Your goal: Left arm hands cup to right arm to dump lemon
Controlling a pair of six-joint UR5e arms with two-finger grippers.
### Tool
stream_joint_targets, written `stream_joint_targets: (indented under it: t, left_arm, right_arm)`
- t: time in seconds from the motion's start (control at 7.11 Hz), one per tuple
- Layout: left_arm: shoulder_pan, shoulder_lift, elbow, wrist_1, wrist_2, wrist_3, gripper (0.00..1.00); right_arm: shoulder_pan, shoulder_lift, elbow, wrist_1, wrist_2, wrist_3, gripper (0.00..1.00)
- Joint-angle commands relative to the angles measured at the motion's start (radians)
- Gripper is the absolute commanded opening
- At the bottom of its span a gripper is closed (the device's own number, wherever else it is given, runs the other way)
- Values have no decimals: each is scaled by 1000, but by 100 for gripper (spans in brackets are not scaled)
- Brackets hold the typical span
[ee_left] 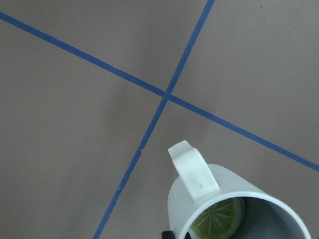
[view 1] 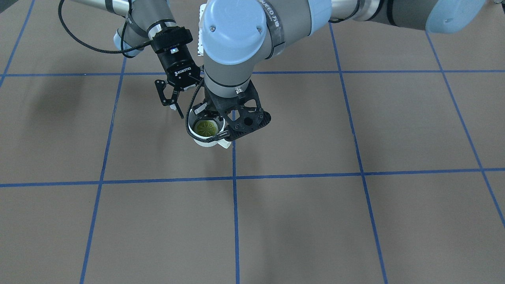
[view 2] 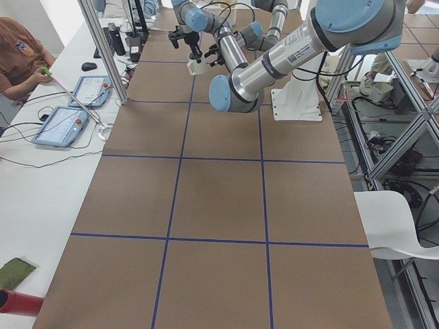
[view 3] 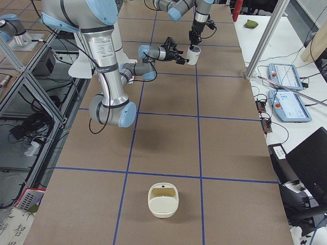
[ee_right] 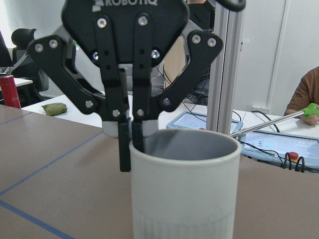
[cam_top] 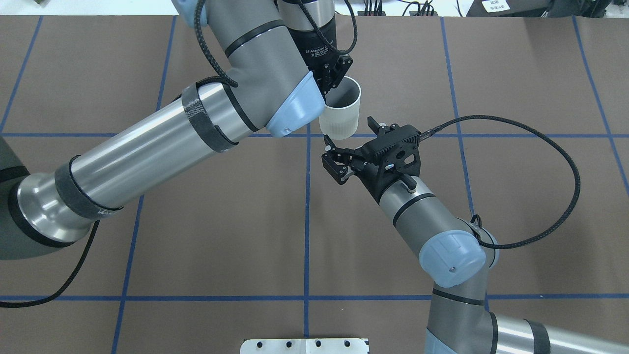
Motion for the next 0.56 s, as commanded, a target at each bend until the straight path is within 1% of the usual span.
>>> stream_joint_targets:
  t: [0.0, 0.42]
  left_arm:
    - [10, -1, -2, 1, 0, -2, 0]
    - [10, -7, -6, 3, -3, -2, 0]
  right_arm:
    - [3, 14, -2, 1, -13, 1, 99]
    - [6, 17, -7, 1, -15, 1, 99]
